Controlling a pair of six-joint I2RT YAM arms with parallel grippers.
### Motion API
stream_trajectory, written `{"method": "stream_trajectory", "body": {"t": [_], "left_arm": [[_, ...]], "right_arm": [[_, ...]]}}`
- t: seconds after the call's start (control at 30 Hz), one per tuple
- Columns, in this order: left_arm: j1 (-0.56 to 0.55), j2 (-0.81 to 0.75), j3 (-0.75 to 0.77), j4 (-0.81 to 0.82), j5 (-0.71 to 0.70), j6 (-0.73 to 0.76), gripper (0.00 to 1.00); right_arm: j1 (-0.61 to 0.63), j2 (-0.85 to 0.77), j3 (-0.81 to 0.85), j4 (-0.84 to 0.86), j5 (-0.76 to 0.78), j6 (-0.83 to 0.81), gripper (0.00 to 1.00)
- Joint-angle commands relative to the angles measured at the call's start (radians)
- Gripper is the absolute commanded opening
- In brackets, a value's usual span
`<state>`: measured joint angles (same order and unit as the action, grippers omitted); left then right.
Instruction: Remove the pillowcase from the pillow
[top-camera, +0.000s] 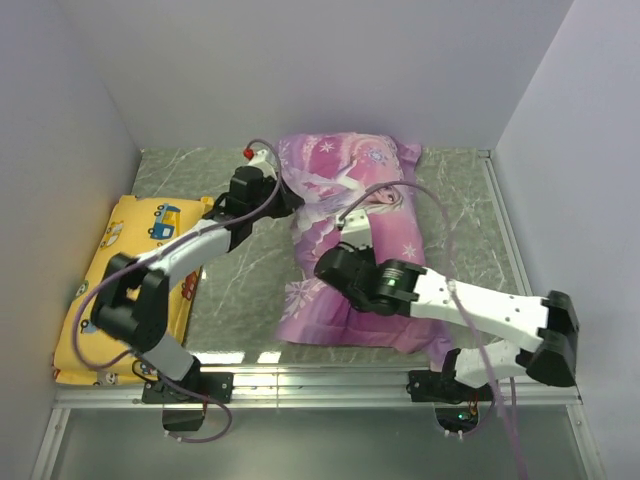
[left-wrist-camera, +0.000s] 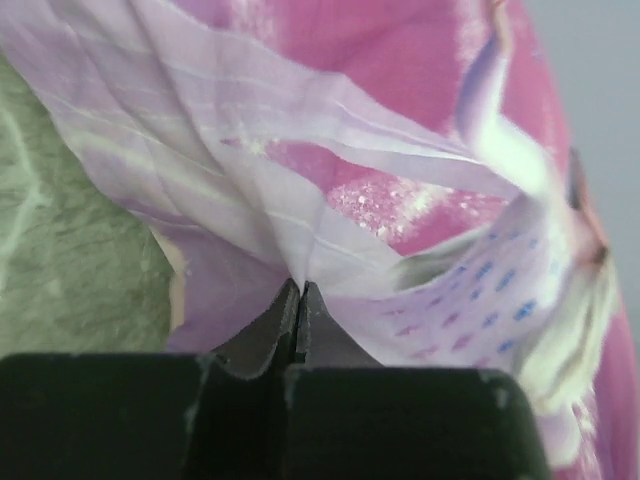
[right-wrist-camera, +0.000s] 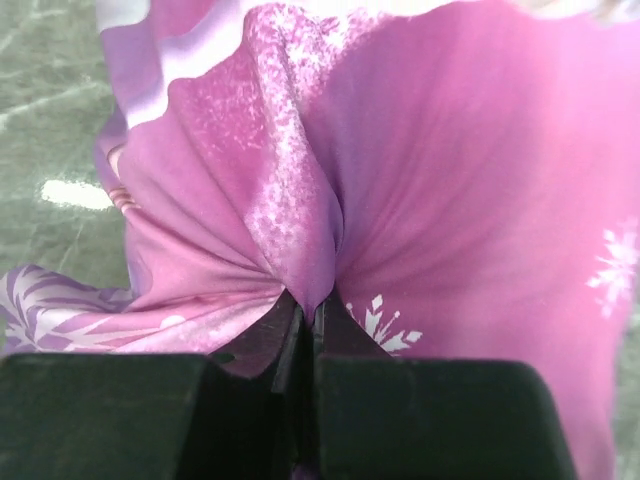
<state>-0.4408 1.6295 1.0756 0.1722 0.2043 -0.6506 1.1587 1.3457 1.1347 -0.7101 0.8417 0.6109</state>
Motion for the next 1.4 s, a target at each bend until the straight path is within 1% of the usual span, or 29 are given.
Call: {"method": "stream_trajectory", "body": {"t": [0.0, 0.07, 0.1, 0.17, 0.23, 0.27, 0.33, 0.37, 0.43, 0.47, 0.53, 0.57, 0.6, 0.63, 0.67, 0.7, 0.73, 0.8, 0.83, 0.9, 0.97, 1.0, 1.03, 1.07, 1.1, 1.2, 1.27, 1.3, 1.37], "left_arm": [[-0.038, -0.224, 0.035, -0.089, -0.164, 0.078, 0.0], [-0.082, -0.319, 0.073, -0.169, -0.215, 0.124, 0.0], [-0.094, -0.338, 0.089, -0.227, -0.258, 0.134, 0.0], [-0.102, -0.376, 0.136, -0.32, -0.282, 0.126, 0.0], [-0.125, -0.413, 0.15, -0.344, -0.325, 0.131, 0.01], [-0.162, -0.445, 0.171, -0.355, -0.35, 0.134, 0.0], [-0.182, -0.453, 0.22, -0.428, -0.387, 0.135, 0.01], [-0.196, -0.432, 0.289, -0.457, -0.394, 0.14, 0.0], [-0.21, -0.398, 0.355, -0.536, -0.419, 0.149, 0.0], [-0.22, -0.358, 0.407, -0.551, -0.414, 0.16, 0.0], [-0.223, -0.312, 0.451, -0.597, -0.41, 0.161, 0.01], [-0.228, -0.262, 0.487, -0.612, -0.401, 0.164, 0.01], [-0.233, -0.237, 0.503, -0.62, -0.396, 0.166, 0.01], [-0.24, -0.215, 0.515, -0.629, -0.396, 0.167, 0.0], [-0.252, -0.173, 0.538, -0.631, -0.395, 0.167, 0.0], [-0.256, -0.148, 0.55, -0.635, -0.391, 0.167, 0.0], [-0.262, -0.128, 0.566, -0.642, -0.391, 0.167, 0.0], [-0.274, -0.065, 0.61, -0.658, -0.391, 0.169, 0.0], [-0.274, -0.045, 0.628, -0.666, -0.391, 0.169, 0.0], [-0.277, -0.001, 0.673, -0.678, -0.393, 0.17, 0.01], [-0.279, 0.03, 0.717, -0.694, -0.405, 0.169, 0.01], [-0.279, 0.036, 0.731, -0.697, -0.411, 0.169, 0.11], [-0.279, 0.044, 0.754, -0.7, -0.425, 0.167, 0.2], [-0.279, 0.046, 0.761, -0.701, -0.434, 0.167, 0.32], [-0.279, 0.041, 0.765, -0.695, -0.439, 0.167, 0.57], [-0.279, 0.003, 0.748, -0.662, -0.477, 0.161, 0.84], [-0.277, -0.046, 0.709, -0.643, -0.532, 0.155, 0.9], [-0.273, -0.063, 0.695, -0.634, -0.561, 0.149, 0.93], [-0.248, -0.115, 0.623, -0.603, -0.633, 0.106, 0.95]], "right_arm": [[-0.005, -0.141, 0.089, -0.061, -0.002, -0.029, 0.0], [-0.005, -0.232, 0.134, -0.049, -0.045, -0.075, 0.0], [-0.007, -0.259, 0.148, -0.034, -0.062, -0.091, 0.0], [-0.007, -0.324, 0.201, -0.025, -0.118, -0.128, 0.0], [-0.007, -0.368, 0.265, -0.028, -0.154, -0.14, 0.0], [-0.007, -0.384, 0.281, -0.019, -0.161, -0.154, 0.0], [-0.01, -0.419, 0.304, -0.003, -0.158, -0.163, 0.0], [-0.031, -0.425, 0.307, -0.005, -0.151, -0.158, 0.0], [-0.082, -0.422, 0.297, -0.015, -0.156, -0.139, 0.0], [-0.127, -0.421, 0.275, -0.015, -0.196, -0.134, 0.0], [-0.282, -0.422, 0.157, 0.024, -0.262, -0.114, 0.0], [-0.336, -0.421, 0.105, 0.075, -0.33, -0.108, 0.0], [-0.458, -0.415, -0.008, 0.11, -0.381, -0.105, 0.0], [-0.521, -0.387, -0.063, 0.147, -0.429, -0.088, 0.0], [-0.583, -0.363, -0.114, 0.217, -0.569, -0.077, 0.0], [-0.661, -0.337, -0.16, 0.259, -0.649, -0.066, 0.0], [-0.768, -0.276, -0.24, 0.3, -0.708, -0.044, 0.0], [-0.841, -0.209, -0.306, 0.403, -0.797, -0.024, 0.0], [-0.884, -0.135, -0.308, 0.42, -0.808, -0.01, 0.0], [-0.915, -0.041, -0.305, 0.46, -0.832, 0.006, 0.0], [-0.974, 0.012, -0.3, 0.504, -0.898, 0.029, 0.0], [-0.994, 0.053, -0.296, 0.515, -0.936, 0.036, 0.0], [-1.011, 0.075, -0.287, 0.518, -0.947, 0.041, 0.0], [-1.015, 0.096, -0.276, 0.508, -0.941, 0.038, 0.0], [-1.021, 0.133, -0.254, 0.503, -0.94, 0.032, 0.0], [-1.065, 0.19, -0.251, 0.521, -0.955, 0.023, 0.0], [-1.103, 0.22, -0.25, 0.529, -0.99, 0.017, 0.0], [-1.108, 0.231, -0.247, 0.526, -0.989, 0.01, 0.0], [-1.107, 0.224, -0.251, 0.529, -0.959, -0.013, 0.0]]}}
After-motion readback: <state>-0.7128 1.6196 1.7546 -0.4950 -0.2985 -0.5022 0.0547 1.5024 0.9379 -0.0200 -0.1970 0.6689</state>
